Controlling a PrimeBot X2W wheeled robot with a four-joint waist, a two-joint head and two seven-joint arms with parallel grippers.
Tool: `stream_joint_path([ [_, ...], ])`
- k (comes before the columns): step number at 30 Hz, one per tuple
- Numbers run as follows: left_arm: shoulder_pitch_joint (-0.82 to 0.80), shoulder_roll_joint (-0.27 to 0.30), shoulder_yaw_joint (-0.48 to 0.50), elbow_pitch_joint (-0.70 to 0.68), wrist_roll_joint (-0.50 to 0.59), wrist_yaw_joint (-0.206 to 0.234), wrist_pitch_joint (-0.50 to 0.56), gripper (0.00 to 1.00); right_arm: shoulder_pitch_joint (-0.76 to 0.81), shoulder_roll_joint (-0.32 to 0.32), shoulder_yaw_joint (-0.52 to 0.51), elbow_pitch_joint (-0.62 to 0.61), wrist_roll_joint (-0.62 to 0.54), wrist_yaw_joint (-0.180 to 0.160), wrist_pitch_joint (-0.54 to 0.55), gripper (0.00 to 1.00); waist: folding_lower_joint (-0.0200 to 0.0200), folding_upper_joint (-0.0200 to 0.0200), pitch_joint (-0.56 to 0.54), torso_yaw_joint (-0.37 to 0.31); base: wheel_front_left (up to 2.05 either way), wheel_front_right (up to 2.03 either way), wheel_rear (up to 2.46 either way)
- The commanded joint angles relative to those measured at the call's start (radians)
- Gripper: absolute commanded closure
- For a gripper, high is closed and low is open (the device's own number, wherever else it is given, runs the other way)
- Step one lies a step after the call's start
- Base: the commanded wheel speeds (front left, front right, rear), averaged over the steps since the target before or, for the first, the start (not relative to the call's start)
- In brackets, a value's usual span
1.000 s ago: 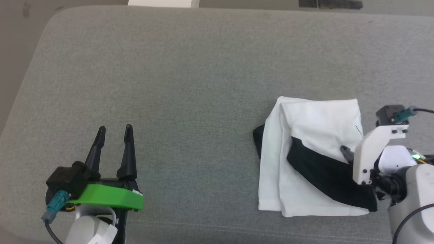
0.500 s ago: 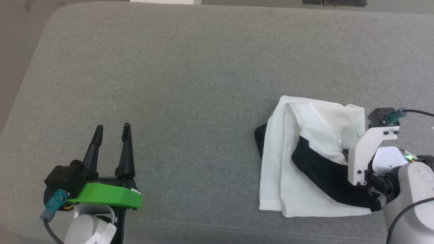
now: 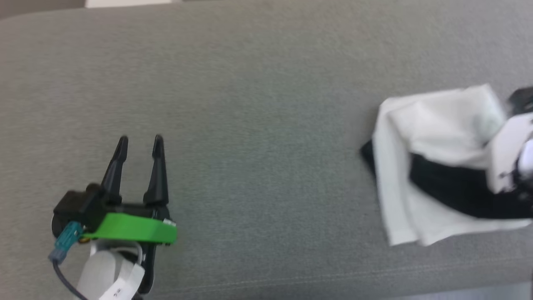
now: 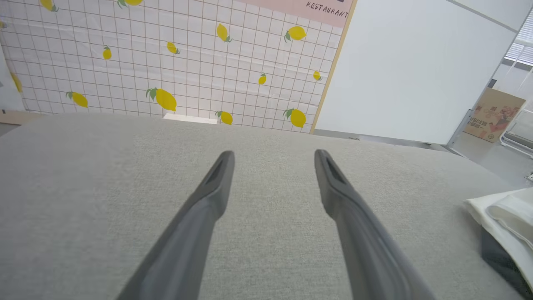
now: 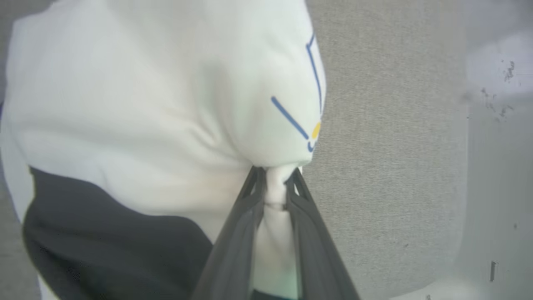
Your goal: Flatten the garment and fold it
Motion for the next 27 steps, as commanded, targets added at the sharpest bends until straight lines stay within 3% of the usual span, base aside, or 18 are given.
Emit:
stream_joint_path([
  [1, -0.031, 0.009, -0.007, -0.012, 0.018, -0.005, 0.002, 0.0, -0.032, -0.018, -0.013, -0.003, -0.01, -0.002, 0.001, 1.0, 0.0001, -0.0001, 0.104, -0.077, 0.0, 0.0, 0.0],
  [10, -0.155, 0.041, -0.051, -0.082, 0.045, -0.008, 0.041, 0.0, -0.193, -0.126, -0.218, 0.022, -0.113, -0.002, -0.025, 1.0, 0.0001, -0.0001, 0.33, -0.053, 0.0, 0.0, 0.0],
  [19, -0.184, 0.067, -0.054, -0.14, 0.06, 0.0, 0.066, 0.0, -0.296, -0.129, -0.418, 0.045, -0.27, -0.002, -0.041, 1.0, 0.0001, -0.0001, 0.436, -0.005, 0.0, 0.0, 0.0],
  [20, -0.184, 0.069, -0.055, -0.143, 0.059, 0.0, 0.067, 0.0, -0.303, -0.134, -0.422, 0.049, -0.29, -0.002, -0.054, 0.71, 0.0001, -0.0001, 0.441, 0.0, 0.0, 0.0, 0.0],
  [21, -0.185, 0.07, -0.055, -0.144, 0.058, 0.0, 0.067, 0.0, -0.31, -0.138, -0.429, 0.052, -0.304, -0.002, -0.068, 0.0, 0.0001, -0.0001, 0.443, 0.002, 0.0, 0.0, 0.0],
  [27, -0.185, 0.067, -0.064, -0.121, 0.054, 0.0, 0.055, 0.0, -0.364, -0.154, -0.494, 0.089, -0.343, -0.002, -0.172, 0.0, 0.0001, -0.0001, 0.4, 0.012, 0.0, 0.0, 0.0],
])
